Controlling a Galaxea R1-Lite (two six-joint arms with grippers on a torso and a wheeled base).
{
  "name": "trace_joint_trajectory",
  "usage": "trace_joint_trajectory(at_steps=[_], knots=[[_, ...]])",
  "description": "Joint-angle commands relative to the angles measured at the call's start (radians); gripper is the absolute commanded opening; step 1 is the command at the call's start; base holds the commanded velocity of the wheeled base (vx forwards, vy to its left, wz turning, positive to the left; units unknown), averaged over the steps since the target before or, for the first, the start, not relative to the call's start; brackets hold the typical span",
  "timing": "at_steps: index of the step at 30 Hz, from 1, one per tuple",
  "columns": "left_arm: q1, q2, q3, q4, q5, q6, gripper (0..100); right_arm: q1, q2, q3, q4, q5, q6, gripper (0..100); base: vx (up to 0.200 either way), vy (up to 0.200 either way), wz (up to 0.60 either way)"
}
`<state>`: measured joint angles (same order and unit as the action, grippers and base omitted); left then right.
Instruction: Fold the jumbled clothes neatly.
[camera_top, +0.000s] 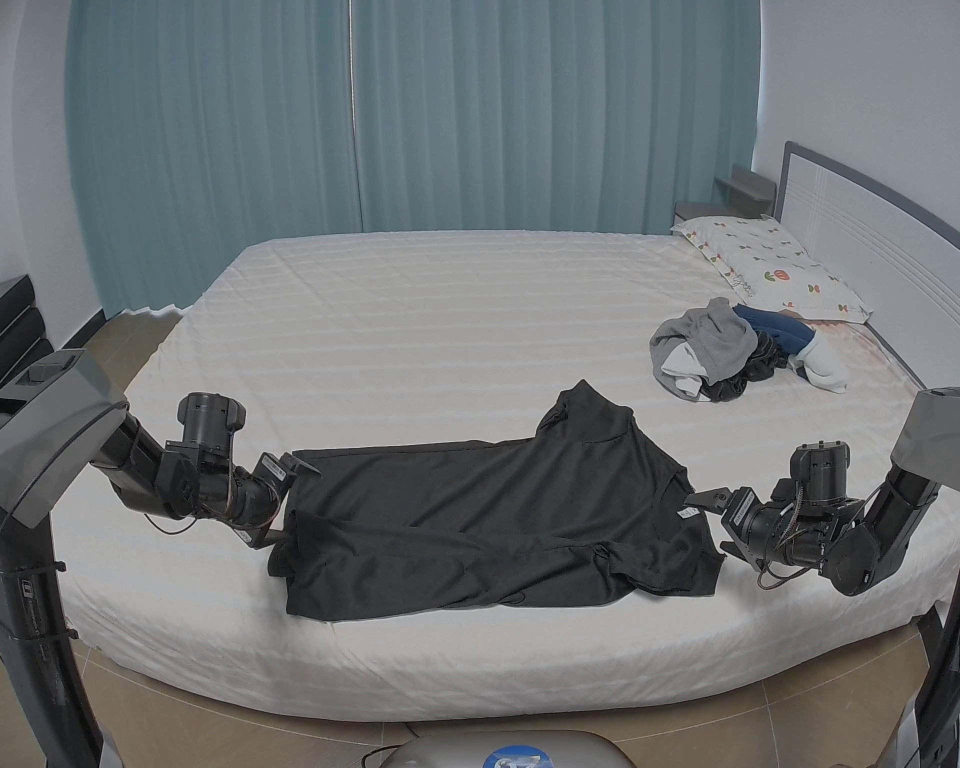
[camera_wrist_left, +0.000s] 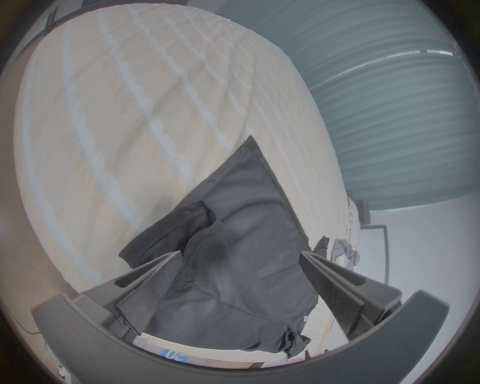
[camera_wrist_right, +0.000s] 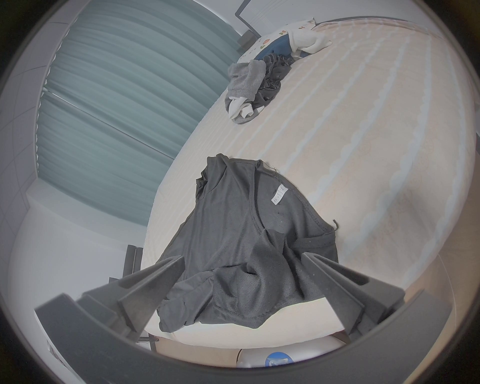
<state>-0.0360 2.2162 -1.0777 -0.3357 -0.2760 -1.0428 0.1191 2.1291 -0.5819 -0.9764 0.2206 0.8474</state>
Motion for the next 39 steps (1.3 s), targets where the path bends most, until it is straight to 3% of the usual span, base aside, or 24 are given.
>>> trace_joint_trajectory(at_steps=[1,5,11,15,16,17,23,32,39], knots=[[0.027,-0.038,-0.015,0.004,-0.012,-0.016,100,0.001,-0.003,0.001,-0.001,0.0,0.002,100,0.2,0.0,0.0],[0.028,-0.05,-0.008,0.012,-0.037,-0.011,100,0.001,-0.002,0.001,-0.001,0.0,0.002,100,0.2,0.0,0.0],[0.068,-0.059,0.018,0.015,-0.138,0.044,100,0.001,0.002,0.001,-0.001,0.0,0.002,100,0.2,0.0,0.0],[0.087,-0.059,0.099,0.012,-0.155,0.217,100,0.002,0.003,0.001,-0.001,0.0,0.002,100,0.0,0.0,0.0],[0.087,-0.059,0.099,0.012,-0.155,0.217,100,0.002,0.003,0.001,-0.001,0.0,0.002,100,0.0,0.0,0.0],[0.093,-0.062,0.153,0.006,-0.161,0.316,100,0.001,0.003,0.001,-0.001,0.0,0.002,100,0.0,0.0,0.0],[0.09,-0.092,0.288,-0.002,-0.266,0.561,100,0.002,0.005,0.002,-0.001,0.0,0.002,100,0.0,0.0,0.0],[0.05,-0.082,0.305,-0.003,-0.258,0.629,100,0.013,0.005,0.002,-0.001,0.0,0.002,100,0.0,0.0,0.0],[-0.019,-0.072,0.318,-0.005,-0.206,0.684,100,0.016,0.005,0.002,-0.001,0.0,0.002,100,0.0,0.0,0.0]])
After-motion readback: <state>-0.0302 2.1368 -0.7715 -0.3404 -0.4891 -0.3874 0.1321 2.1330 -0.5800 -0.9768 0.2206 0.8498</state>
